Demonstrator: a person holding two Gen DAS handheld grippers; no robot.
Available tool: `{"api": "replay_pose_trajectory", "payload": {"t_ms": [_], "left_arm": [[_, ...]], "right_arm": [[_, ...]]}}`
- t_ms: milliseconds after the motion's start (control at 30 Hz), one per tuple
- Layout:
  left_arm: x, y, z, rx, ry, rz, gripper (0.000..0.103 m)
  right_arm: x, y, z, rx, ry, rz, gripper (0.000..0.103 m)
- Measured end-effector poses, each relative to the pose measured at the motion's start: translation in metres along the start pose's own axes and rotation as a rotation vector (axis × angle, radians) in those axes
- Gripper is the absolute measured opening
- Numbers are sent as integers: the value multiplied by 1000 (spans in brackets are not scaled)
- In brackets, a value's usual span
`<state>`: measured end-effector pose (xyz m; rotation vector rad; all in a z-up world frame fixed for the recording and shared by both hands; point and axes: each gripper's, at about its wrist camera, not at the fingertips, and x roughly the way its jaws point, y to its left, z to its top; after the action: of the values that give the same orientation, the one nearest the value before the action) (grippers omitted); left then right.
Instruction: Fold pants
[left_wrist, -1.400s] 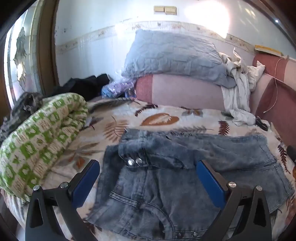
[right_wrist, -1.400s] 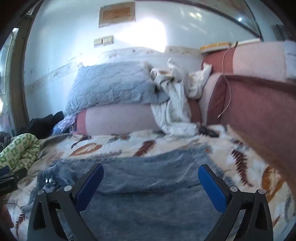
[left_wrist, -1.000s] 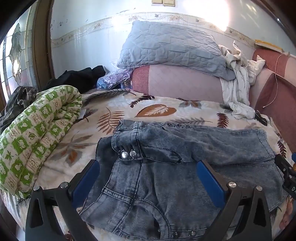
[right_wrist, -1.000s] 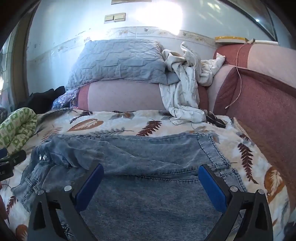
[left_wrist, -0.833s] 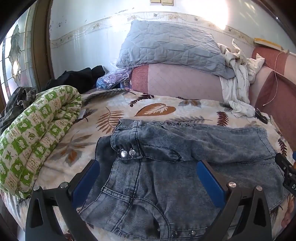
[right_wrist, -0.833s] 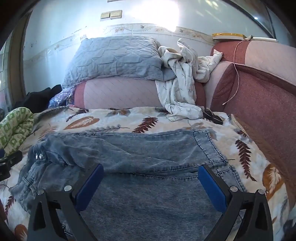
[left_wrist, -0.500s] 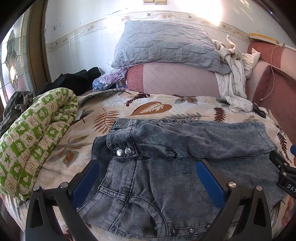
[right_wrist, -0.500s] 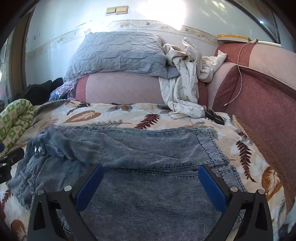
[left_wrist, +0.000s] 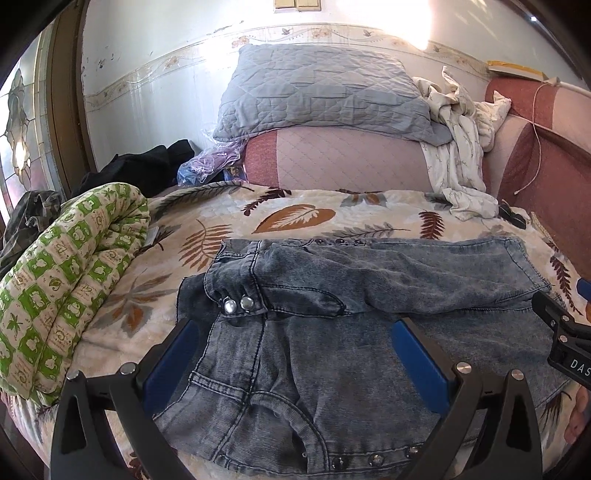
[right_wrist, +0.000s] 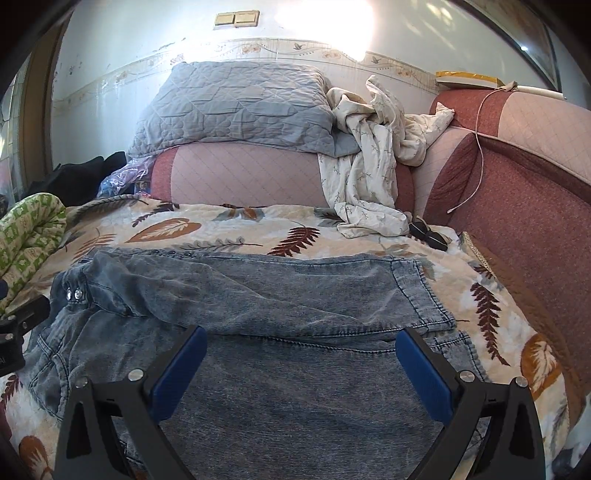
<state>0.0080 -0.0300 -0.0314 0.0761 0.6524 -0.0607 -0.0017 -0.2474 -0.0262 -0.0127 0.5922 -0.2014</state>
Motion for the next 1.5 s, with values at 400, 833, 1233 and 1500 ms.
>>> {"api": "replay_pose_trajectory", "payload": {"t_ms": [400, 833, 1233, 1500], "left_arm": [[2, -1, -1, 4, 10, 7, 103], [6, -2, -3, 13, 28, 11, 103], [9, -3, -4, 21, 38, 21, 103], [13, -1, -6, 17, 51, 27, 103]], "right_arm": [[1, -1, 0, -7, 5, -11, 103], [1, -1, -1, -19, 9, -17, 103], [1, -1, -1, -29, 12, -27, 103], [3, -2, -2, -30, 19, -27, 103]]}}
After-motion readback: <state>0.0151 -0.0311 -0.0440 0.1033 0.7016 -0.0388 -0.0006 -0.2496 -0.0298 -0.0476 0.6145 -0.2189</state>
